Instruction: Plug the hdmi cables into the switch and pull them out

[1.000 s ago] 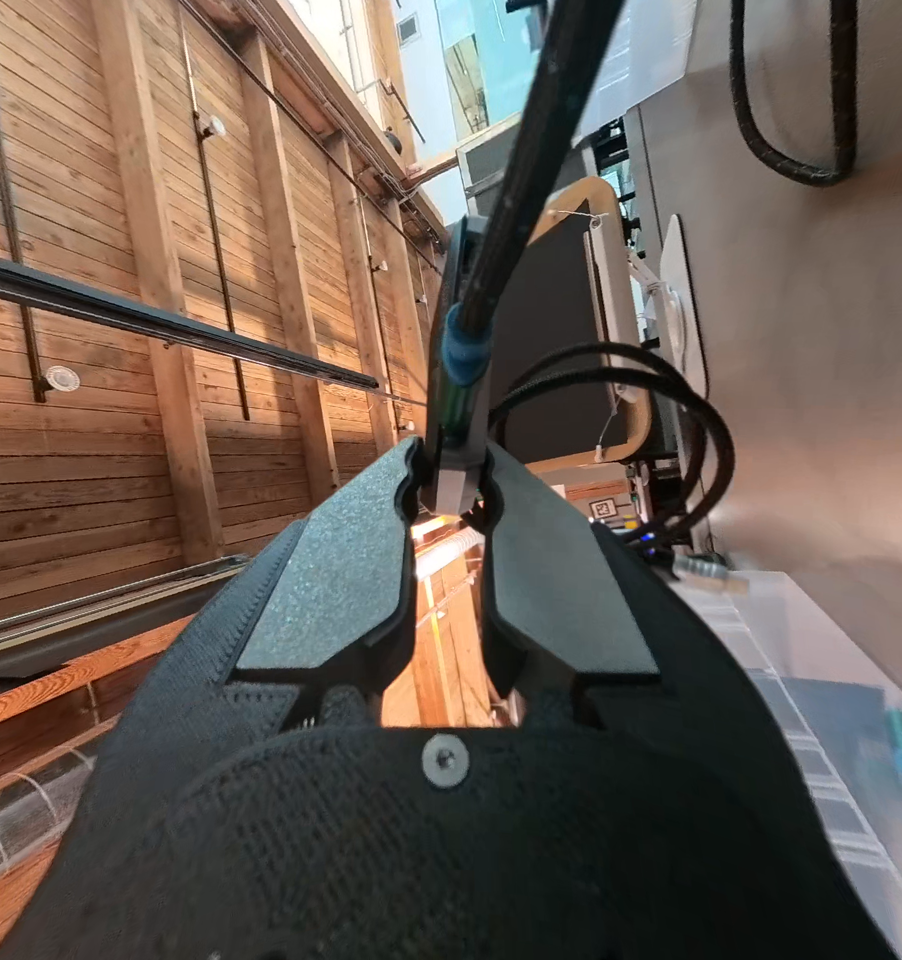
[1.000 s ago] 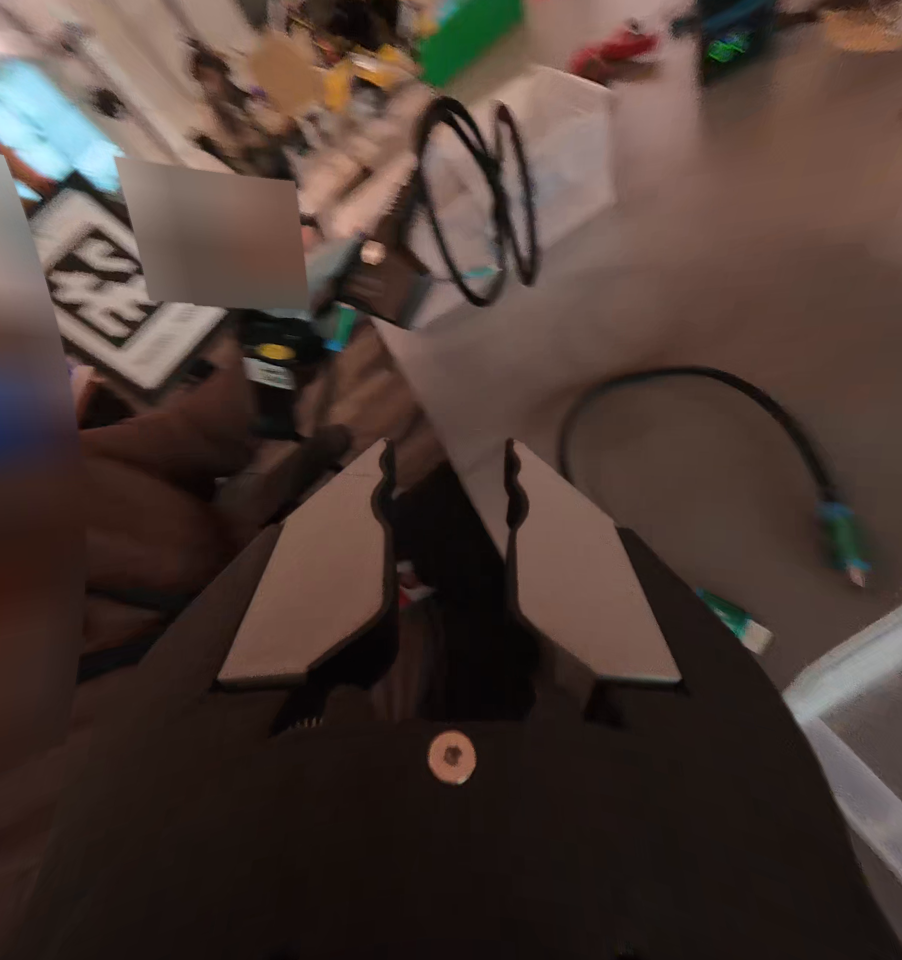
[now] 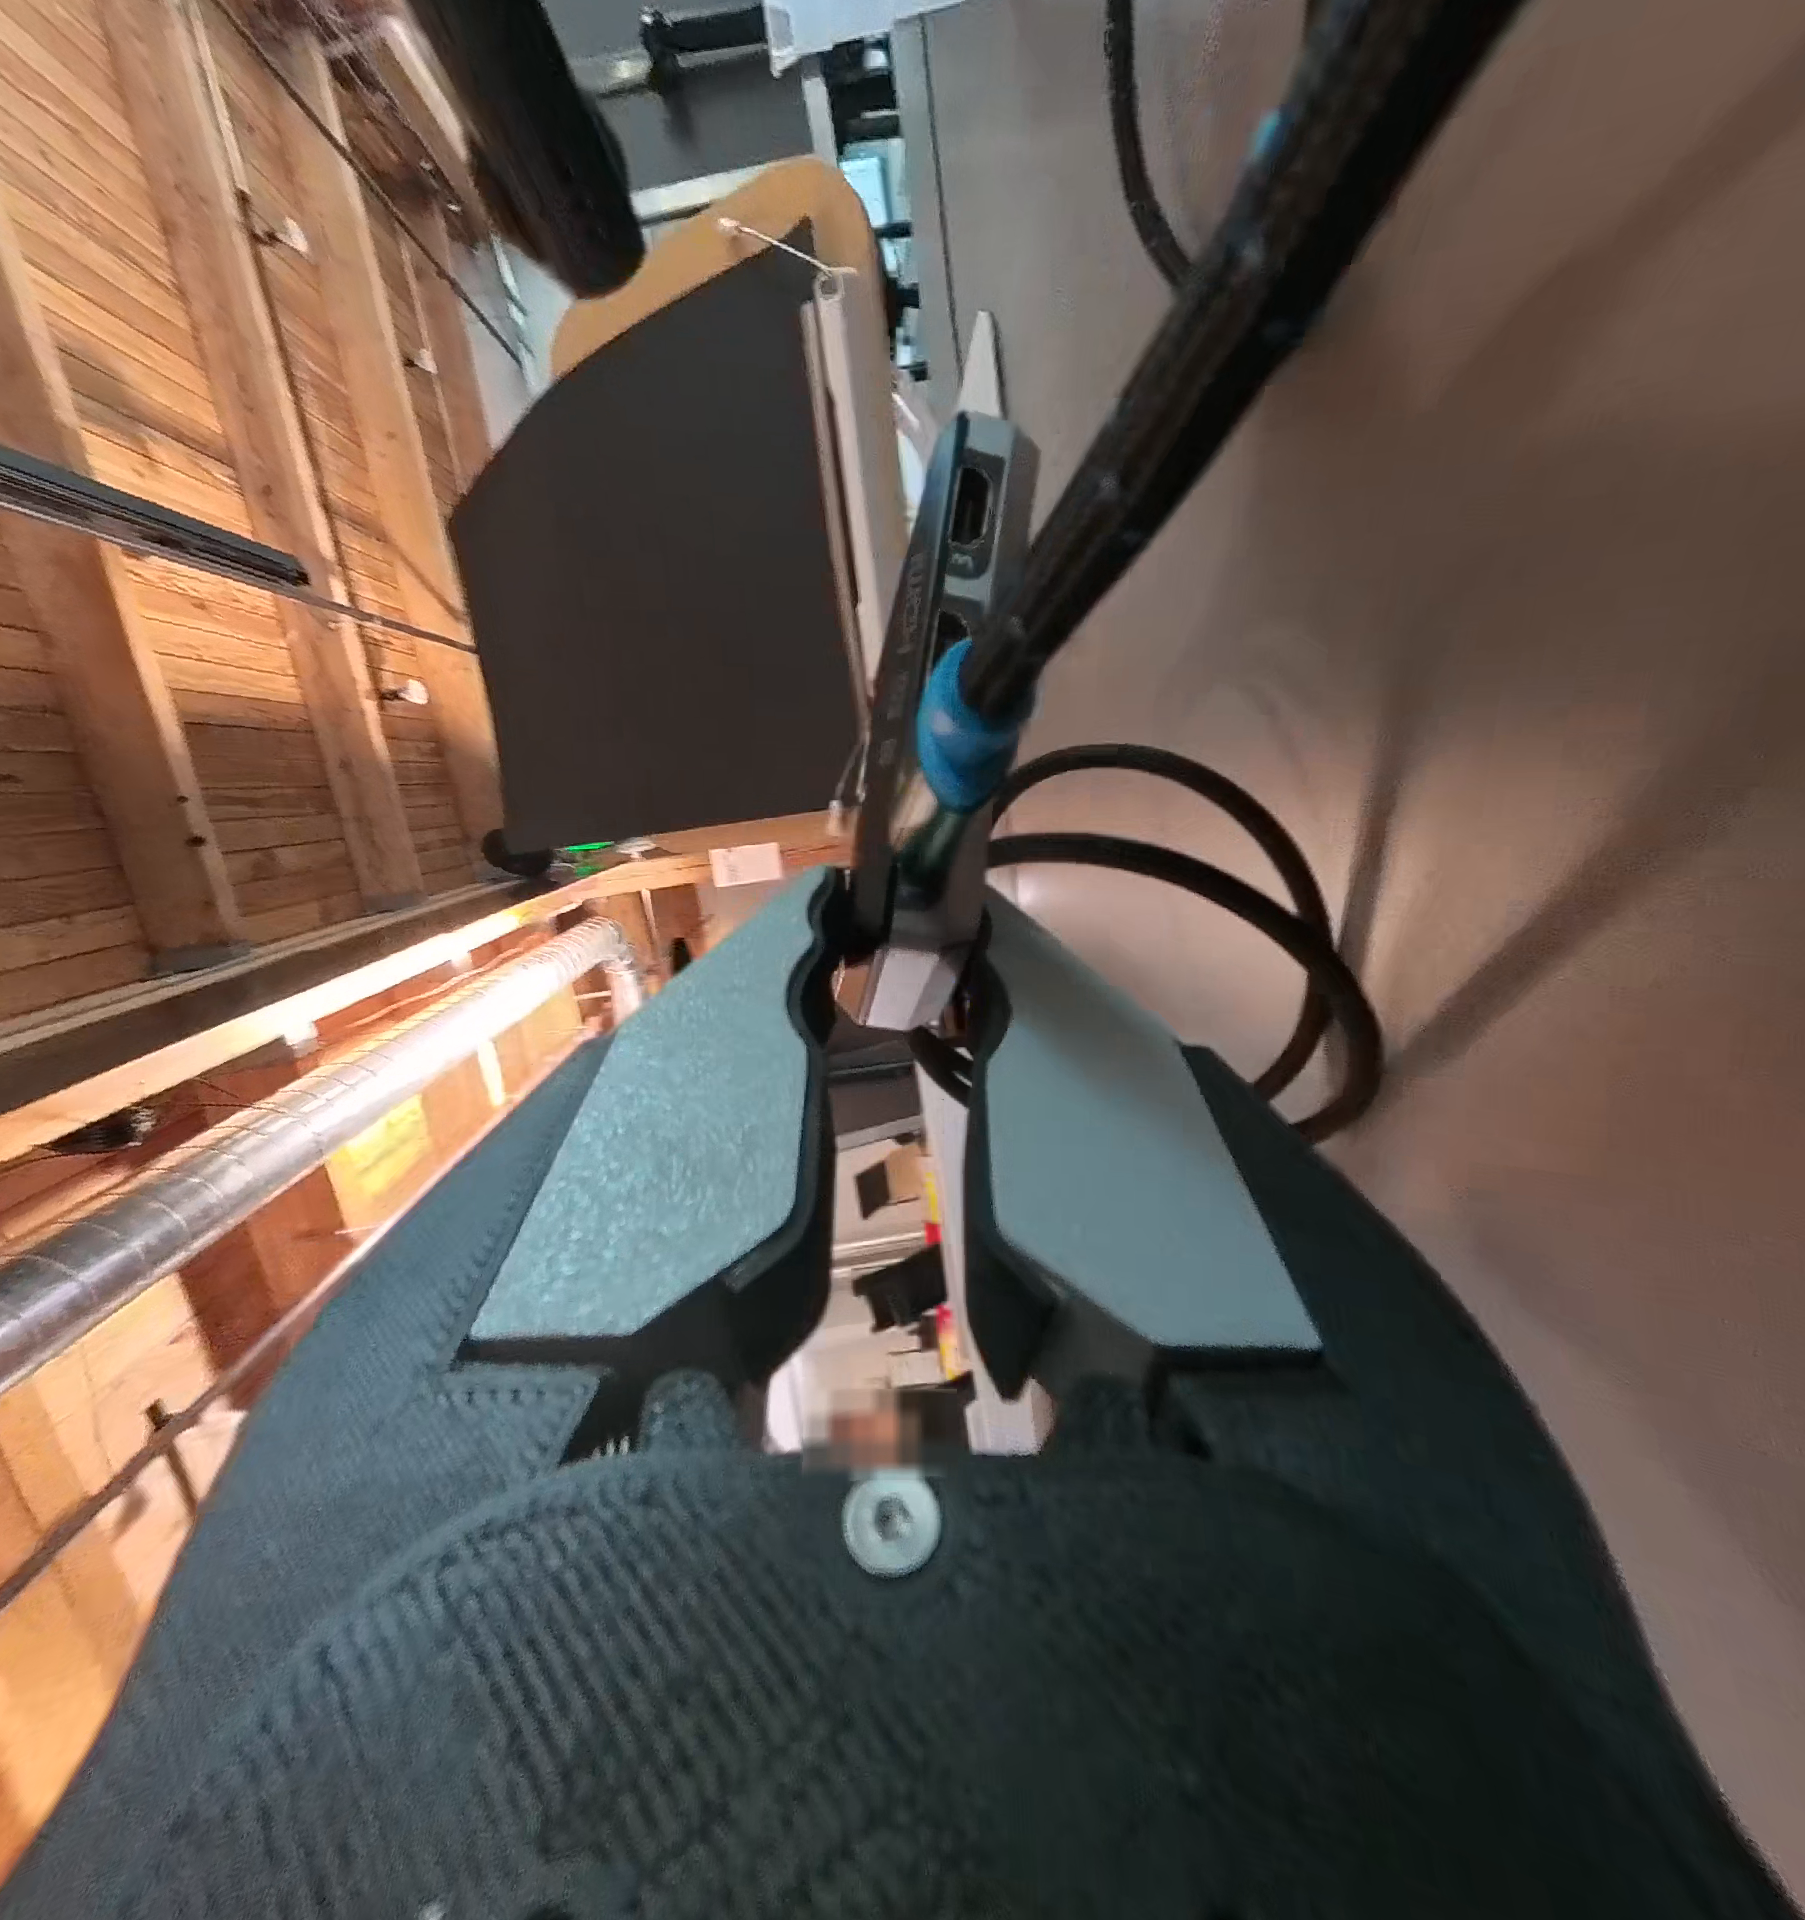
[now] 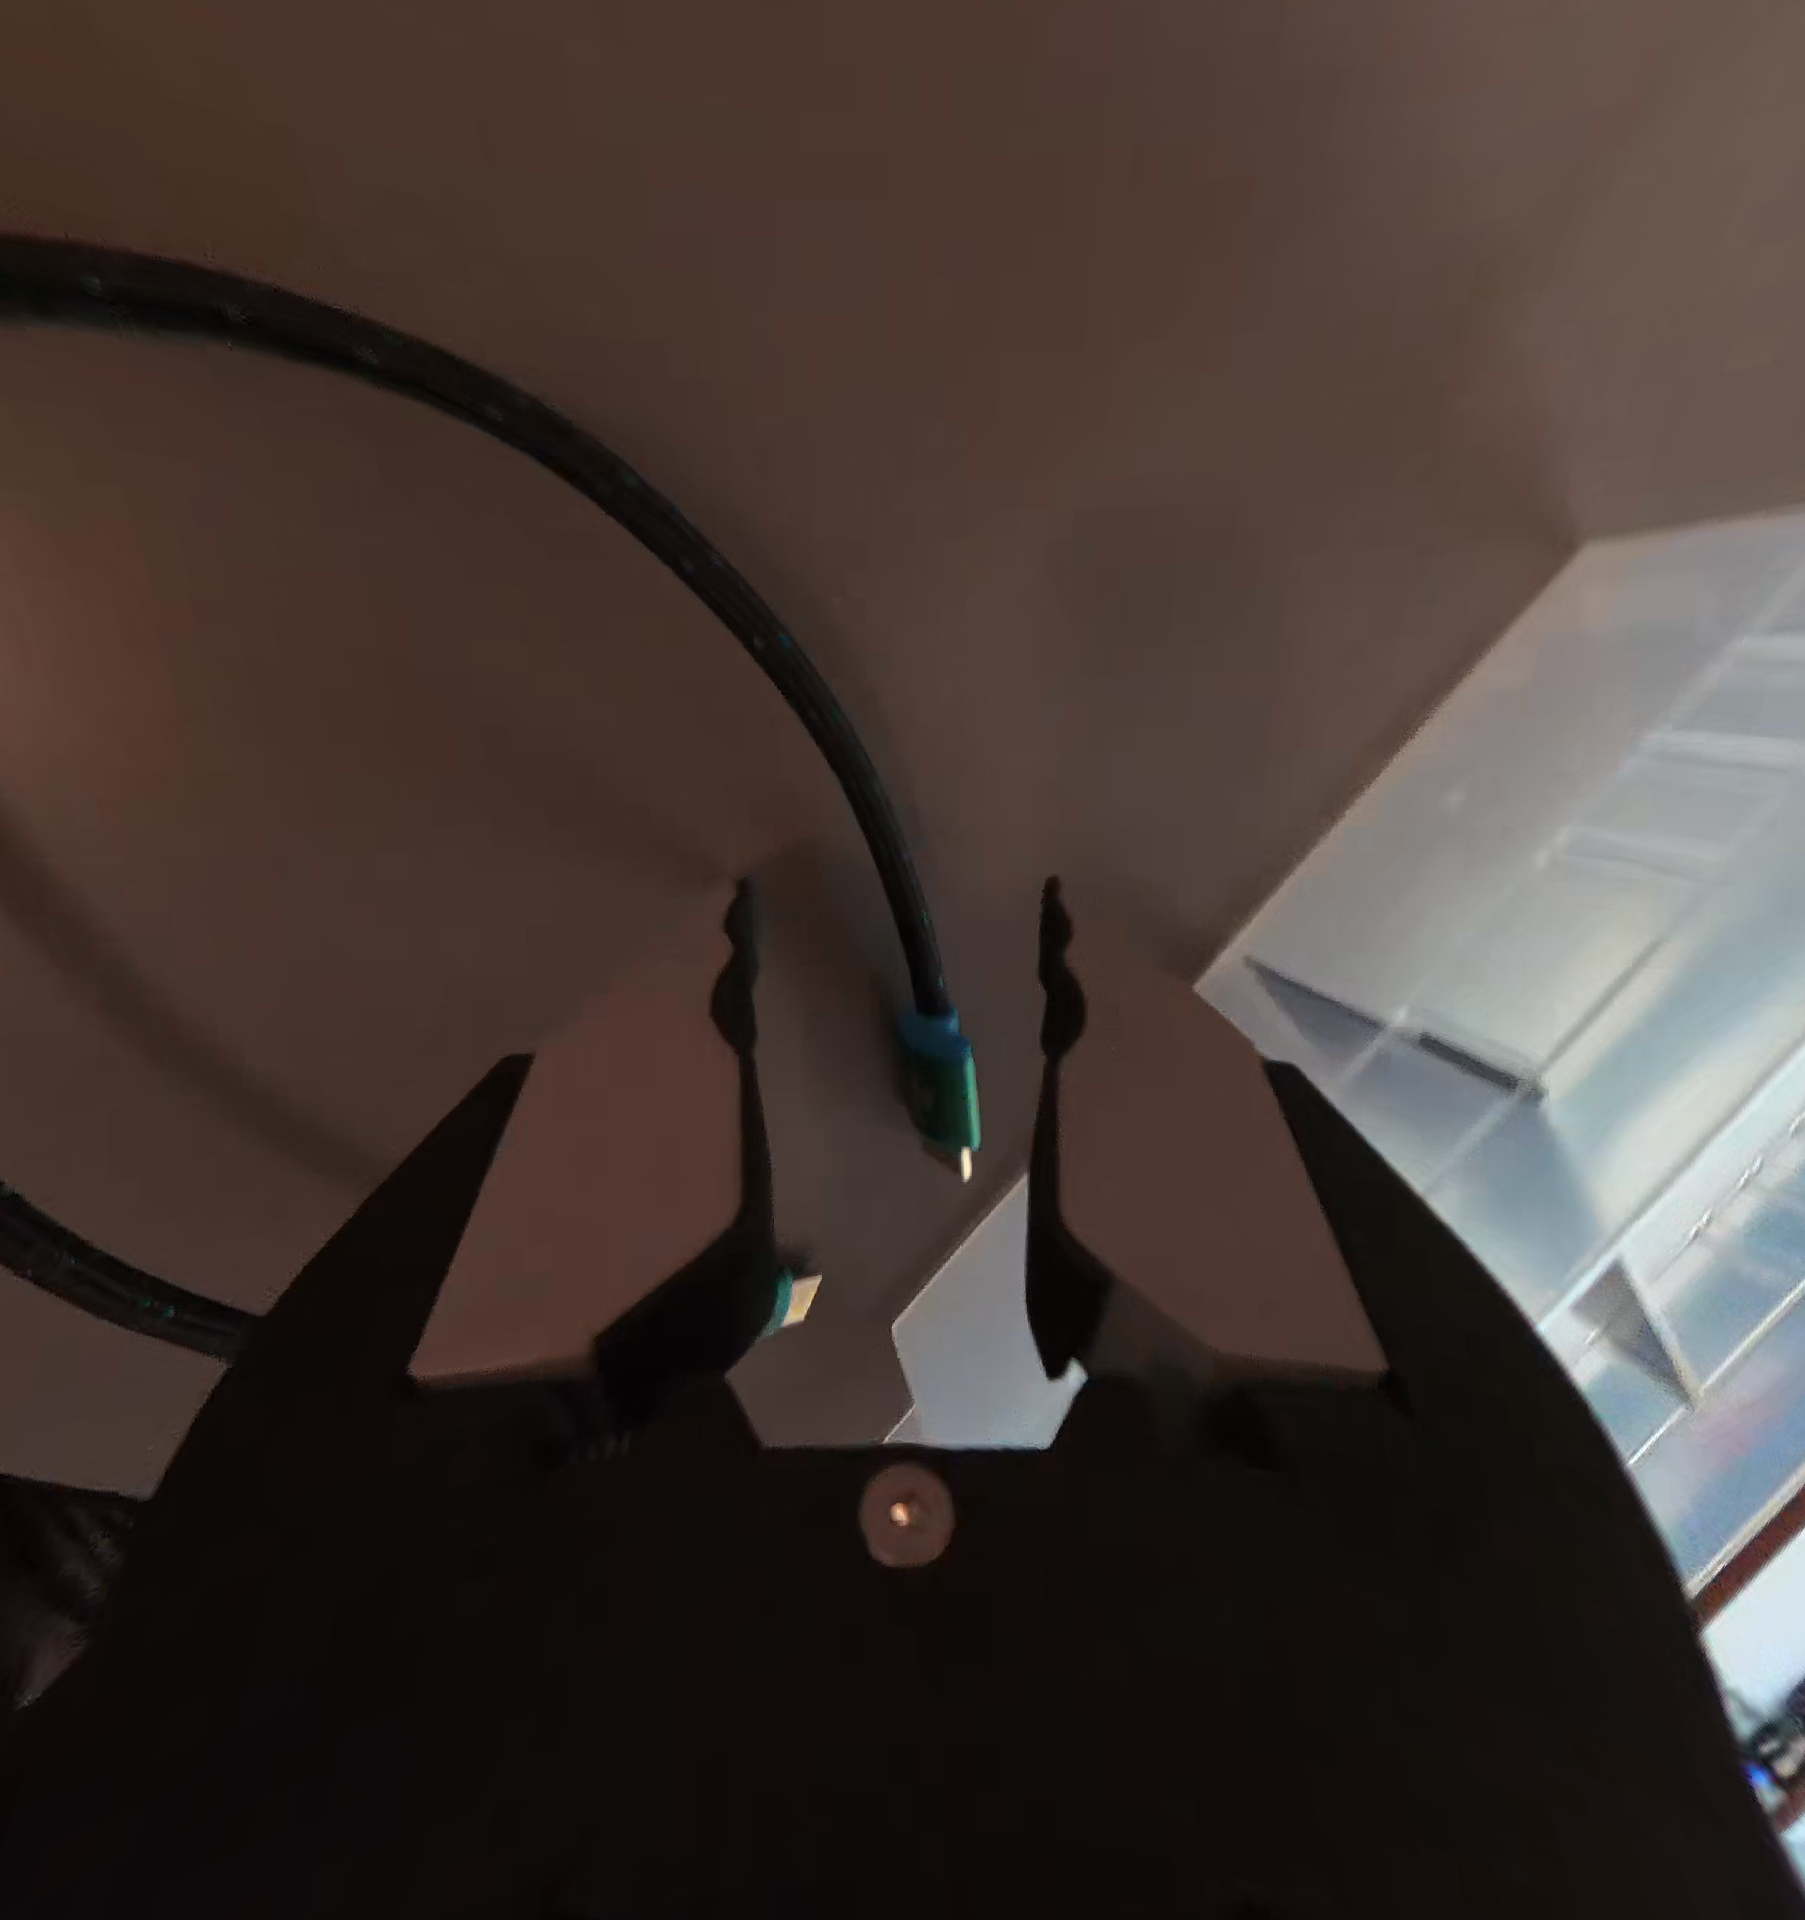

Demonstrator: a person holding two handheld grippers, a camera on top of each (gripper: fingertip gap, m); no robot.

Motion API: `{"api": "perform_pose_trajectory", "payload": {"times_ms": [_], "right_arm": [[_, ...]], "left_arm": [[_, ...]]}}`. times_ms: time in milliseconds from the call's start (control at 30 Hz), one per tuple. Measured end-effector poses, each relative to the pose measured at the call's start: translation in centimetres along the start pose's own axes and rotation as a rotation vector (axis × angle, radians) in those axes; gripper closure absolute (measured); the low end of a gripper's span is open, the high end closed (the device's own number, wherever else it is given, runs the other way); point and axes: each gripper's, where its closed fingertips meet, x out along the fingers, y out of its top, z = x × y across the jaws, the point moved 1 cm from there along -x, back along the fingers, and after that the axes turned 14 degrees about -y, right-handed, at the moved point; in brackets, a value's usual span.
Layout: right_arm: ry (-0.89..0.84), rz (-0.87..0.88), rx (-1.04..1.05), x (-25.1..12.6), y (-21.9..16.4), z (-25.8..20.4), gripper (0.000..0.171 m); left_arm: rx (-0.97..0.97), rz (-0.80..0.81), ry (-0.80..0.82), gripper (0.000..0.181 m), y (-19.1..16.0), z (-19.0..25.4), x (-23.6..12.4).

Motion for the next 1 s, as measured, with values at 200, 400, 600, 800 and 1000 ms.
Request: {"api": "perform_pose_trajectory", "payload": {"times_ms": [200,400,600,800,1000], "right_arm": [[0.024,0.073,-0.200,1.5,4.1,-0.5,0.166],[0.111,0.369,-0.319,-1.4,11.7,-0.7,0.167],[0.160,0.436,-0.260,-7.6,13.0,2.5,0.151],[0.237,0.282,-0.162,-10.3,10.0,2.6,0.148],[0.505,0.377,0.075,-11.4,11.8,-7.5,0.134]], "left_arm": [[-0.036,0.041,-0.132,0.162,1.5,1.1,0.1],[-0.101,0.039,-0.203,0.162,1.7,2.4,1.1],[-0.111,0.039,-0.211,0.162,1.9,2.9,1.6],[-0.117,0.027,-0.213,0.162,2.2,3.2,2.1],[-0.136,0.005,-0.174,0.162,2.0,3.2,2.2]]}}
